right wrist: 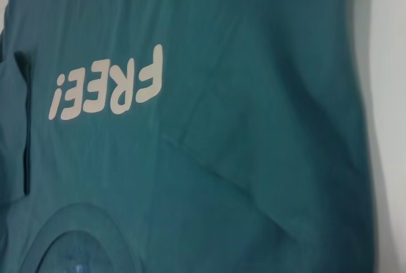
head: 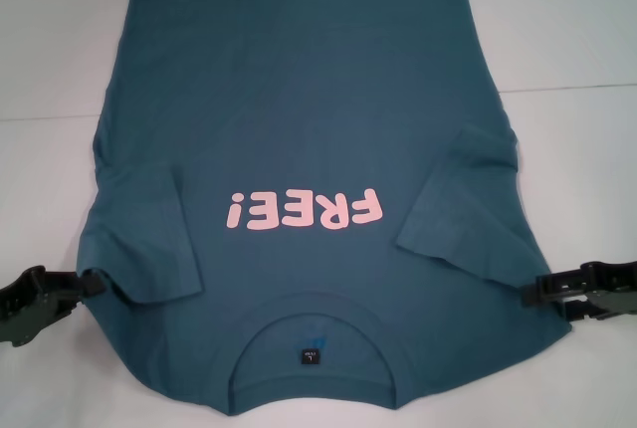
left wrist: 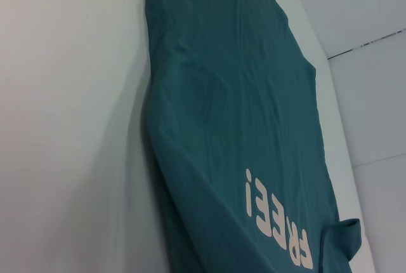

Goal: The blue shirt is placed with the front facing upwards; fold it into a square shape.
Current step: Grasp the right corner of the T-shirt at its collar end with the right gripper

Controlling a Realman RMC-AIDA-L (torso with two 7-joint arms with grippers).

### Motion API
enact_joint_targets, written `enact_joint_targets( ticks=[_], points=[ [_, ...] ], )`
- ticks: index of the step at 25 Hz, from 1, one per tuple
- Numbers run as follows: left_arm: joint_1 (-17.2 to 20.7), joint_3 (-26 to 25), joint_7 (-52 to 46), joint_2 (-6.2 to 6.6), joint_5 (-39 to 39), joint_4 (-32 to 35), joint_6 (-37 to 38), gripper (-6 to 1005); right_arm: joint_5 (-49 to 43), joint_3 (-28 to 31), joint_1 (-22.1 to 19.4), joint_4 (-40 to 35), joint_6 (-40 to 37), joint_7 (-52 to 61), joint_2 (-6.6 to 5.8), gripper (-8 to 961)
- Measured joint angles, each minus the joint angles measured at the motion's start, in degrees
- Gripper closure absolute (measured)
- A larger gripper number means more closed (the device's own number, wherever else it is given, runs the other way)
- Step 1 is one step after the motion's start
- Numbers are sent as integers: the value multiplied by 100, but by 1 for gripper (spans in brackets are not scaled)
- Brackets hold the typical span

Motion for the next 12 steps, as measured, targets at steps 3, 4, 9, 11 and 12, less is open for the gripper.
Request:
enact_joint_targets(
  ticks=[3,4,9,11,12],
  points=[
    [0,0,0,0,0,-2,-1,953,-7,-42,71,18,24,5,24,57],
    [0,0,0,0,0,-3,-1,952,-7,-53,100,32,26,5,35,57],
    [0,0,0,0,0,-5,-8,952,184,-7,215,65,27,-152,124,57],
    [0,0,0,0,0,-8,-9,951,414,-13,234,66,12,-272,155,58],
    [0,0,0,0,0,-10,-10,951,534,-21,237,67,4,-323,165,58]
  ],
)
